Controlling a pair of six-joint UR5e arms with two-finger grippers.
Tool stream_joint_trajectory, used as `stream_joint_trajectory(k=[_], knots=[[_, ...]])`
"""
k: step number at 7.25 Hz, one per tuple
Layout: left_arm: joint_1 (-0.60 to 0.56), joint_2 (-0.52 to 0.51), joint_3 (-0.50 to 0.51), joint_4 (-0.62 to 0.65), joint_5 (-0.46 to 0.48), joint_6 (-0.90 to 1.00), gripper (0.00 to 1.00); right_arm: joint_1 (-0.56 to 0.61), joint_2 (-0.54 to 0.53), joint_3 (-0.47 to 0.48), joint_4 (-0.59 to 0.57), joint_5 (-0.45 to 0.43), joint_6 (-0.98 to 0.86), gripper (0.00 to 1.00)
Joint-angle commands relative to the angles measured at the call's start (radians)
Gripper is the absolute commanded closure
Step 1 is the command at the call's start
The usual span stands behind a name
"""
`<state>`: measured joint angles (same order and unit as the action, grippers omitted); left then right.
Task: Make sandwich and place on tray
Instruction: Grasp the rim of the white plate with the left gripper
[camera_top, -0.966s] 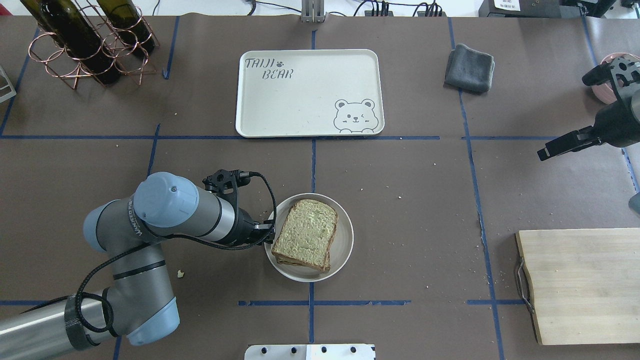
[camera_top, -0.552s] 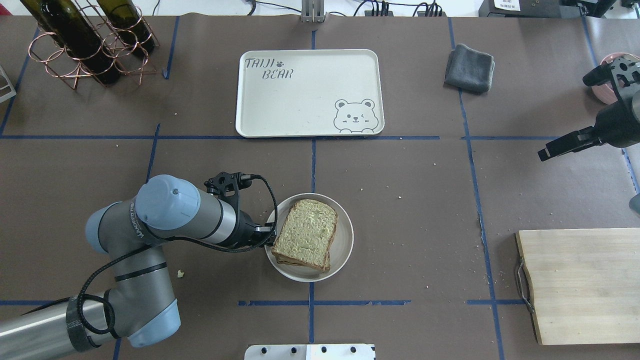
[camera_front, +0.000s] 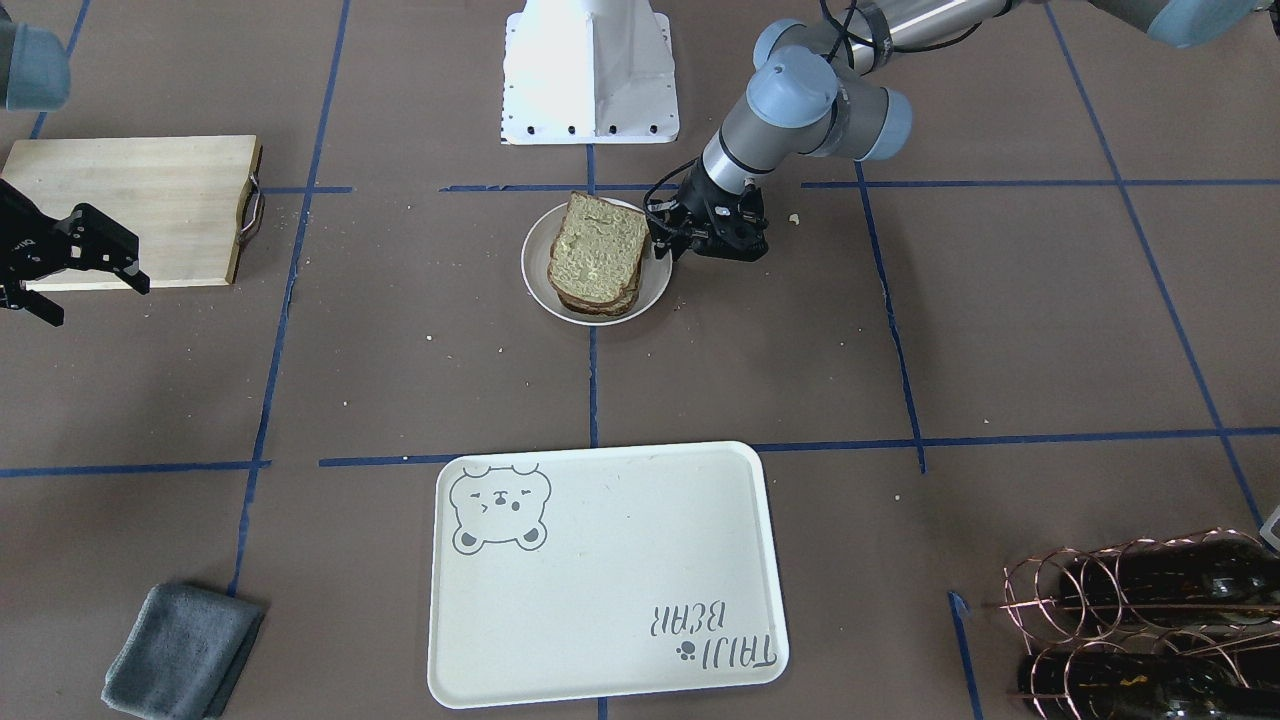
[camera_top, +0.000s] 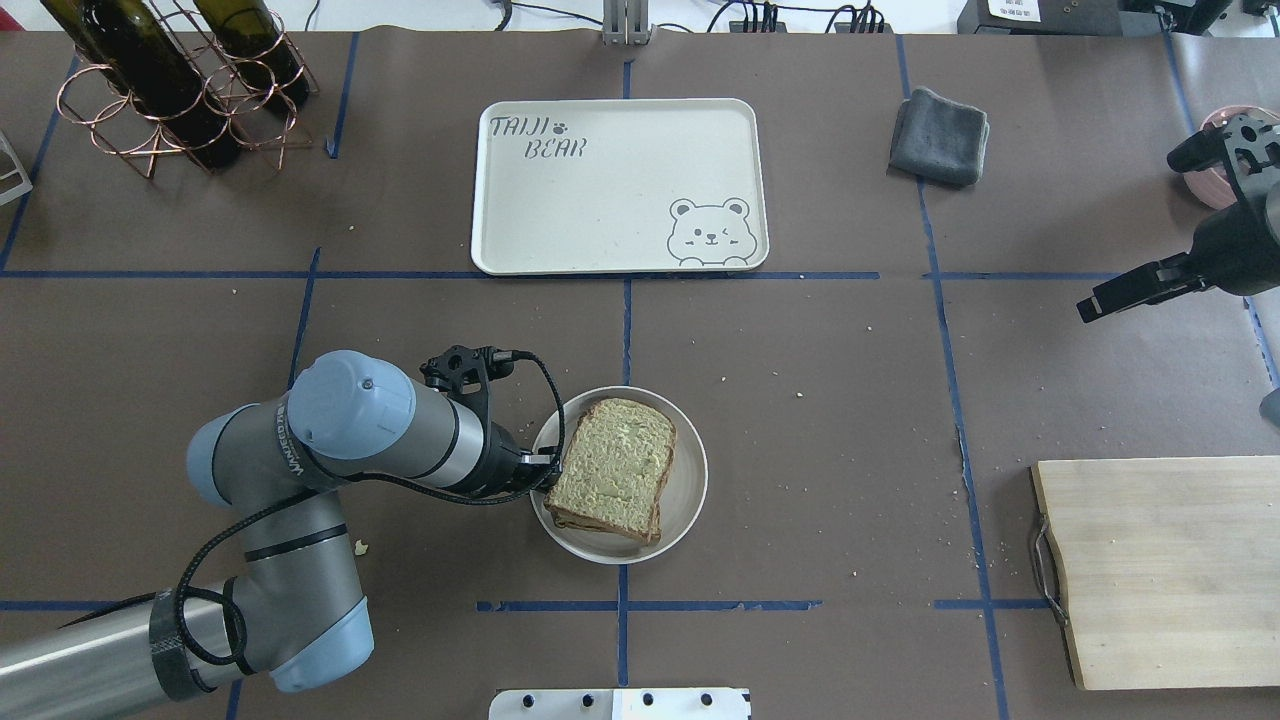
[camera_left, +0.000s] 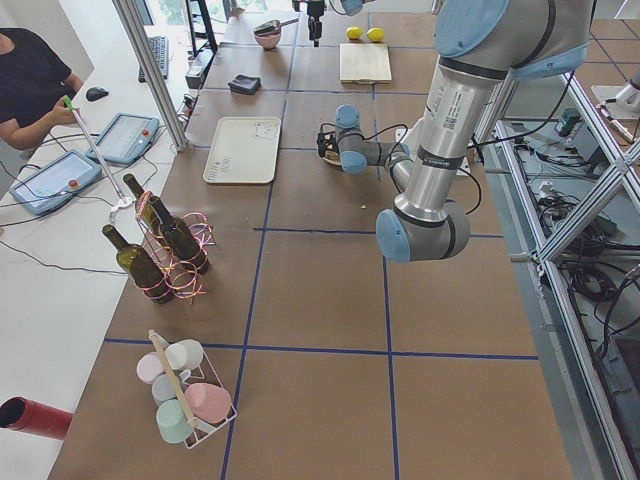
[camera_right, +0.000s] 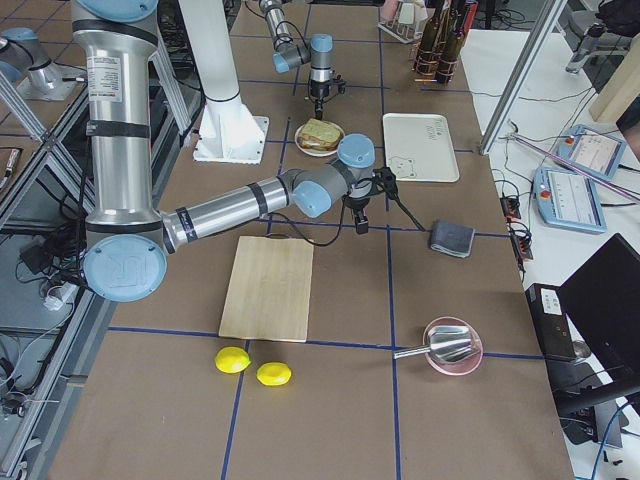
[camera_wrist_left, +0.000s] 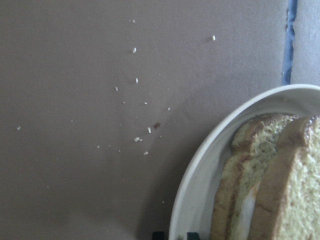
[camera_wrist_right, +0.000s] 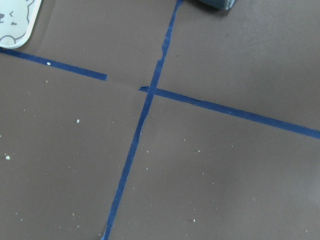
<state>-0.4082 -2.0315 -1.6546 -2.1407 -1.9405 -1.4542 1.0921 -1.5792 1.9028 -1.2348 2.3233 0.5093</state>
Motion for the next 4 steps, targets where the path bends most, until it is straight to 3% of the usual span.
stream_joint_trajectory(k=[1, 2, 4], knots=[[0.000, 0.000, 0.025, -0.034, 0.000, 0.000, 0.89, -0.001, 0.001, -0.001, 0.000, 0.001, 0.000, 0.00], [0.000, -0.001, 0.021, -0.047, 0.000, -0.027, 1.00, -0.003, 0.001, -0.001, 0.000, -0.001, 0.000, 0.00], [-0.006, 0.001, 0.004, -0.085, 0.000, -0.128, 1.00, -0.001, 0.002, 0.001, 0.000, 0.001, 0.000, 0.00]])
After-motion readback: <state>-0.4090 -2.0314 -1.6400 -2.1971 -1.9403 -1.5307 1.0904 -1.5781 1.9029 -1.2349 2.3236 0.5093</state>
